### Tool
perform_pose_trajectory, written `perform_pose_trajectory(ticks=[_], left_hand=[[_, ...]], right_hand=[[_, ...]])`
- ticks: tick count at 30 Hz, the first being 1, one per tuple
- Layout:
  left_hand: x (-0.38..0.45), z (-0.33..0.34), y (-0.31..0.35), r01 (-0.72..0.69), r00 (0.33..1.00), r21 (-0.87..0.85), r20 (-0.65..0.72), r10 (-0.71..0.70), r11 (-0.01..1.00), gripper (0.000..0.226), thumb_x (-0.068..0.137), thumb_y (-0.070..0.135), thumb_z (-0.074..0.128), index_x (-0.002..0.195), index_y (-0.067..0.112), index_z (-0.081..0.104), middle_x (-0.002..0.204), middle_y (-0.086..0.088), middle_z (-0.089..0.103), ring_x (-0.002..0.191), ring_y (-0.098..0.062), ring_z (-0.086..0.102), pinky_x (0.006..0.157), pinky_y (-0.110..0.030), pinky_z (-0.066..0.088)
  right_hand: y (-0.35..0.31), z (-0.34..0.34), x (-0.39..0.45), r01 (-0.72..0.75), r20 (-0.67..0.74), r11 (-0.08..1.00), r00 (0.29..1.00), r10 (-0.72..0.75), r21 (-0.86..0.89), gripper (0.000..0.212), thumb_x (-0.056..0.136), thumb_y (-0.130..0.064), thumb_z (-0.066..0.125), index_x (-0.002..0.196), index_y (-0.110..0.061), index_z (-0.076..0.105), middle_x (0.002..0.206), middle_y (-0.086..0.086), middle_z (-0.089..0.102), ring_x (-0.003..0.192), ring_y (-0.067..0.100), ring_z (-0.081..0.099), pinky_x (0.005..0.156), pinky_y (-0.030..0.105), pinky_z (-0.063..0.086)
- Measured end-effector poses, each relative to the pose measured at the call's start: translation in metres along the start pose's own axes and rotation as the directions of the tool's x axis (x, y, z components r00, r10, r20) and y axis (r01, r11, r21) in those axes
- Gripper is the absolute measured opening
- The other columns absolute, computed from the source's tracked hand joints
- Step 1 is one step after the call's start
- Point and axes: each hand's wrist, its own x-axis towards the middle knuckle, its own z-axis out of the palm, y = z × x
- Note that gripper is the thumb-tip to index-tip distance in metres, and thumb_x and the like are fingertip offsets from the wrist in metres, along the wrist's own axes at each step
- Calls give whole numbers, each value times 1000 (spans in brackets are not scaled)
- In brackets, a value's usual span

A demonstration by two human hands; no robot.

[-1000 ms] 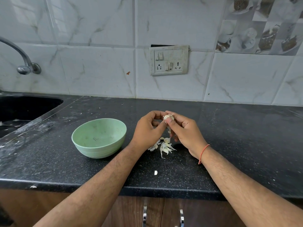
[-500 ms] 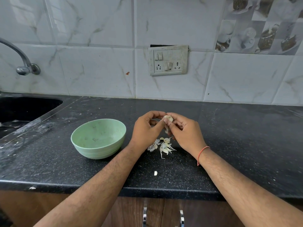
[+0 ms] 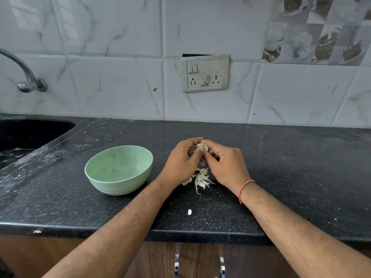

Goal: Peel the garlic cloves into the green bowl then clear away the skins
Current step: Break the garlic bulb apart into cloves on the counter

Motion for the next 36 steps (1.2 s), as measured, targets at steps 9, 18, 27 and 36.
perform_pose_trajectory(ticks=[9, 18, 27, 36], left_hand=[[0, -1, 4, 26, 999, -115, 51, -20, 993, 31, 111, 21, 56, 140, 18, 65, 120, 6, 74, 111, -3, 69, 102, -30, 55], [-1, 3, -1, 73, 997, -39, 30, -71, 997, 30, 104, 52, 56, 113, 33, 77, 100, 12, 79, 95, -7, 73, 92, -40, 60], [-4, 7, 1, 19, 997, 64, 76, -24, 998, 28, 115, 29, 40, 108, 17, 65, 109, 5, 67, 103, -7, 64, 89, -28, 48], [-5, 7, -4, -35, 995, 19, 90, 33, 999, 36, 115, 36, 34, 110, 15, 63, 105, 4, 68, 99, -9, 66, 88, -35, 53]], right_hand=[[-5, -1, 0, -2, 9, 1000, 1000, 2, 1, 18, 106, -31, 65, 120, -36, 76, 69, -14, 71, 60, 6, 64, 61, 25, 56], [-4, 3, 0, -69, -21, 998, 997, 69, -4, 42, 95, -21, 79, 135, -32, 73, 103, -12, 81, 87, -1, 73, 85, 26, 62], [-11, 6, -2, -67, -26, 998, 997, 66, -12, 43, 92, -19, 82, 134, -26, 73, 103, -9, 82, 93, 1, 75, 89, 29, 61], [-22, 2, -1, -222, 38, 925, 974, 222, 309, 36, 95, -11, 78, 119, -38, 76, 80, -16, 79, 79, -6, 73, 78, 7, 51]])
